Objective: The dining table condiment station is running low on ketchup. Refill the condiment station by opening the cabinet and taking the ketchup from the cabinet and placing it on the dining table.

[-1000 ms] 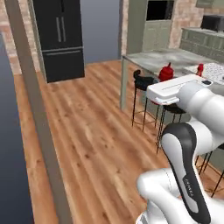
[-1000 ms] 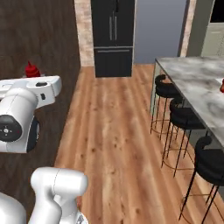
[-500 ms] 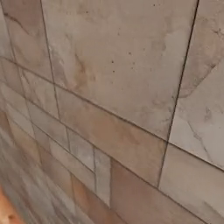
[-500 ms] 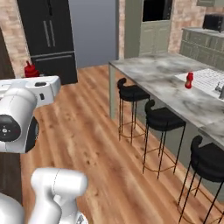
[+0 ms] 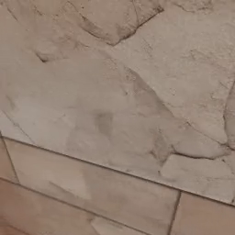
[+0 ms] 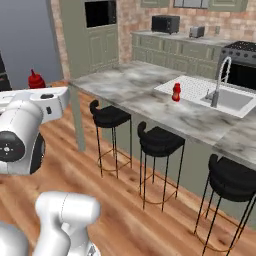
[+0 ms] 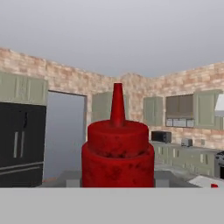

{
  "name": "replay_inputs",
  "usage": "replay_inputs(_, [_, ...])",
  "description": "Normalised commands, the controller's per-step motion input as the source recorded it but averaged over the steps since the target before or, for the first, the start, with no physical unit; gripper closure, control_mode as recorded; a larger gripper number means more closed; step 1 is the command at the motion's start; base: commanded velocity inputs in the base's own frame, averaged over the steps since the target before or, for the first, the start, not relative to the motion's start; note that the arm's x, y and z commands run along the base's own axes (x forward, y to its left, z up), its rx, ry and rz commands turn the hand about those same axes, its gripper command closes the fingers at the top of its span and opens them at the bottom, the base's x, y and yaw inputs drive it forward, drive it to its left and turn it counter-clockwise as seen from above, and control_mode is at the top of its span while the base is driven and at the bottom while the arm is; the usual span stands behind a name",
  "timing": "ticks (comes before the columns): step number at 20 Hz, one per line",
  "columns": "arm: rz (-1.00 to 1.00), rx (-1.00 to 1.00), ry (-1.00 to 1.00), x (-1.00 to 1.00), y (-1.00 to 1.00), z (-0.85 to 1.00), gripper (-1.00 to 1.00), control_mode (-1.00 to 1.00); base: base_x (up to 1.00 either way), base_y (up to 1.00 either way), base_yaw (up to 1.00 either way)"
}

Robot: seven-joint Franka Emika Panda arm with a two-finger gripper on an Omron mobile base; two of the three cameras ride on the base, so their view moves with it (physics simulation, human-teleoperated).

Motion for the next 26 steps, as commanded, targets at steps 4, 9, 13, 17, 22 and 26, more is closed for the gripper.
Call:
replay_inputs(4, [0.00, 0.00, 0.00, 0.00, 0.00, 0.00, 1.00, 1.00, 1.00, 0.58, -0.58])
replay_inputs(9, [0.00, 0.00, 0.00, 0.00, 0.00, 0.00, 1.00, 1.00, 1.00, 0.33, -0.48])
replay_inputs(13, [0.00, 0.00, 0.00, 0.00, 0.00, 0.00, 1.00, 1.00, 0.96, 0.18, -0.46])
replay_inputs(17, [0.00, 0.00, 0.00, 0.00, 0.00, 0.00, 1.00, 1.00, 0.66, 0.15, -0.45])
replay_inputs(22, [0.00, 0.00, 0.00, 0.00, 0.00, 0.00, 1.00, 1.00, 0.25, 0.72, -0.42])
replay_inputs(26, [0.00, 0.00, 0.00, 0.00, 0.00, 0.00, 1.00, 1.00, 0.53, 0.78, -0.41])
